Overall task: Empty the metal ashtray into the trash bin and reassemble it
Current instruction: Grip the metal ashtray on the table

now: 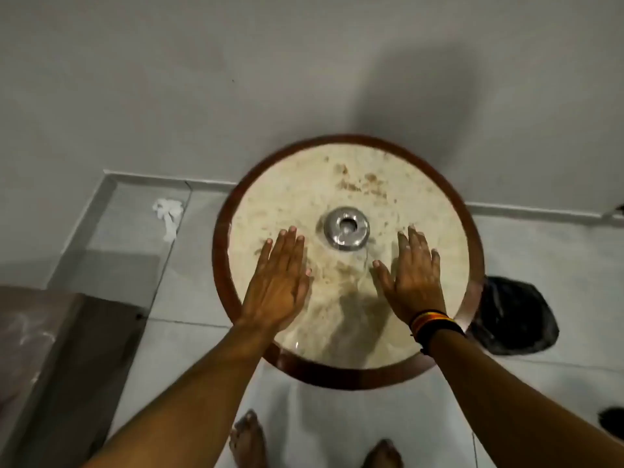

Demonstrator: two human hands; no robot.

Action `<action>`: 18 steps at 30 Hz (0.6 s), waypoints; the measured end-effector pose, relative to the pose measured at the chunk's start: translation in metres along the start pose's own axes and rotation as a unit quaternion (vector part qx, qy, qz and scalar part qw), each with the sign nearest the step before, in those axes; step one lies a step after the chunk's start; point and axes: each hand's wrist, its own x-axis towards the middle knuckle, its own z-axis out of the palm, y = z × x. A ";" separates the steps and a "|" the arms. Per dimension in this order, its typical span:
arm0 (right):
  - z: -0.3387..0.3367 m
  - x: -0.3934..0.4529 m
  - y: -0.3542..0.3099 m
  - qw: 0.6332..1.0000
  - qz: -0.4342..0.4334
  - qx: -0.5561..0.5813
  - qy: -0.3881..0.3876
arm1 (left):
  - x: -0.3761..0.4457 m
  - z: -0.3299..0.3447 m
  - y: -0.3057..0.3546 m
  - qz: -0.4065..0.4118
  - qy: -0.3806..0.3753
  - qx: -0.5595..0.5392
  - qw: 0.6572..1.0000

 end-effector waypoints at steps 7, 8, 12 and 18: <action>0.065 -0.023 0.025 1.000 0.006 -0.013 0.005 | -0.003 0.076 -0.015 -0.052 -0.030 -0.025 0.998; 0.067 -0.022 0.026 1.000 0.005 -0.015 0.016 | 0.001 0.080 -0.015 -0.049 -0.017 -0.025 0.998; 0.066 -0.020 0.024 1.000 0.013 -0.012 0.009 | 0.007 0.081 -0.015 -0.054 -0.002 -0.016 0.998; 0.048 -0.001 0.005 0.991 0.044 0.122 0.021 | 0.009 0.080 -0.016 -0.059 0.004 -0.032 0.998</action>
